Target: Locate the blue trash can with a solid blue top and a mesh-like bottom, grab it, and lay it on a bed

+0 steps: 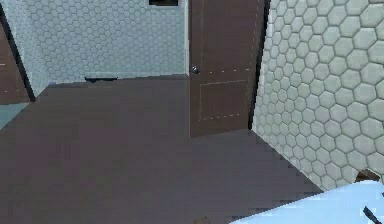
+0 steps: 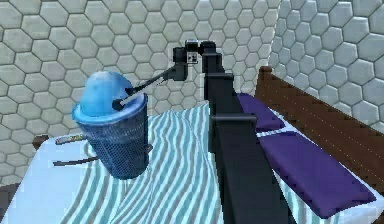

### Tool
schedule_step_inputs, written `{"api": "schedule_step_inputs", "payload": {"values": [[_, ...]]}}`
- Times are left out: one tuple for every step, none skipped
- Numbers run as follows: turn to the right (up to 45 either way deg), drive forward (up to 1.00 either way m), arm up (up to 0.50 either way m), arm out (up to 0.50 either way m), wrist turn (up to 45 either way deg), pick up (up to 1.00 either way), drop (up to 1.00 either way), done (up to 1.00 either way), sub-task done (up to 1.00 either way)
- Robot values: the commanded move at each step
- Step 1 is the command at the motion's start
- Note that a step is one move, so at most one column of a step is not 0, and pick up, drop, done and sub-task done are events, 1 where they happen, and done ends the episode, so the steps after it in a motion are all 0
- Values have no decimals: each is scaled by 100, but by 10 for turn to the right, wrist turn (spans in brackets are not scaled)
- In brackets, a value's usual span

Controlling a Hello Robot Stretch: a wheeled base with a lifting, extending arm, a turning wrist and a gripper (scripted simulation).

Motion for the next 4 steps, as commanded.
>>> {"api": "schedule_step_inputs", "payload": {"values": [[0,0,0,0,450,0,0,0,0],[0,0,0,0,360,0,0,0,0],[0,0,-30,0,0,0,0,0,0],[0,0,-50,0,0,0,0,0,0]]}}
